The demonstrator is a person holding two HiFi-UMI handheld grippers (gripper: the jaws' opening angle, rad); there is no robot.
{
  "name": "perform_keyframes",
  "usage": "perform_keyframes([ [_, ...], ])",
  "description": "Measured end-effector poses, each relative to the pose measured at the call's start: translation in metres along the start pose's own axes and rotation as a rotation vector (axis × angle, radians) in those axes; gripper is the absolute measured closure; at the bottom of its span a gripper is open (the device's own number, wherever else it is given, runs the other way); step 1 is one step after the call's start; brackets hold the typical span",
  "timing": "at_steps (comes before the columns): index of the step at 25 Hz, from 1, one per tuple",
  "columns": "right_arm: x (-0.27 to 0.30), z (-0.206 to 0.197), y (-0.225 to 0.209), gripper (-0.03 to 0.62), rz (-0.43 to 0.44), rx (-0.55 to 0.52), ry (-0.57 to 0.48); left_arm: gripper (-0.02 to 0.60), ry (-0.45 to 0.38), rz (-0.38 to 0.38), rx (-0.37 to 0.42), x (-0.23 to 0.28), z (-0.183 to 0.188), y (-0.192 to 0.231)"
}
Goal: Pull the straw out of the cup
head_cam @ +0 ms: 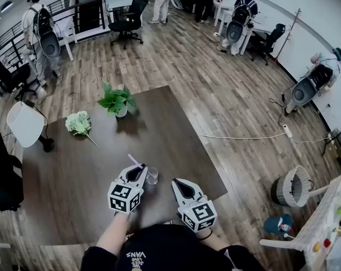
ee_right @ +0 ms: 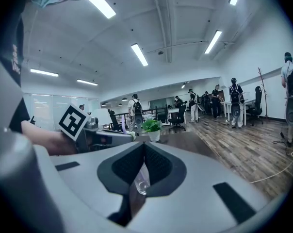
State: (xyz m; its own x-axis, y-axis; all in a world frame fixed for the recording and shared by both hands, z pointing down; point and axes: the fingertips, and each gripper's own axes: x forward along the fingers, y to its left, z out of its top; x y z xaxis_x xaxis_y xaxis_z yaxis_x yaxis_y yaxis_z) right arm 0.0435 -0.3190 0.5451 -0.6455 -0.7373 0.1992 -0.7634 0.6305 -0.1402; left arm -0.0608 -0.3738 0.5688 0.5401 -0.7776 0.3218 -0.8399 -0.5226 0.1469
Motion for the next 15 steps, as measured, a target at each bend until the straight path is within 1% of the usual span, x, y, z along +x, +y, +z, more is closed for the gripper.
perform_keyframes([
  [6,-0.005,-0.001,0.009,0.577,-0.002,0.0,-0.004,0.545,-0.03,-0.005,0.006,-0.013,0.011,-0.005],
  [15,-0.012,0.0,0.02,0.577,-0.021,-0.001,-0.009,0.545,-0.104,-0.013,0.025,-0.037,0.035,-0.009],
])
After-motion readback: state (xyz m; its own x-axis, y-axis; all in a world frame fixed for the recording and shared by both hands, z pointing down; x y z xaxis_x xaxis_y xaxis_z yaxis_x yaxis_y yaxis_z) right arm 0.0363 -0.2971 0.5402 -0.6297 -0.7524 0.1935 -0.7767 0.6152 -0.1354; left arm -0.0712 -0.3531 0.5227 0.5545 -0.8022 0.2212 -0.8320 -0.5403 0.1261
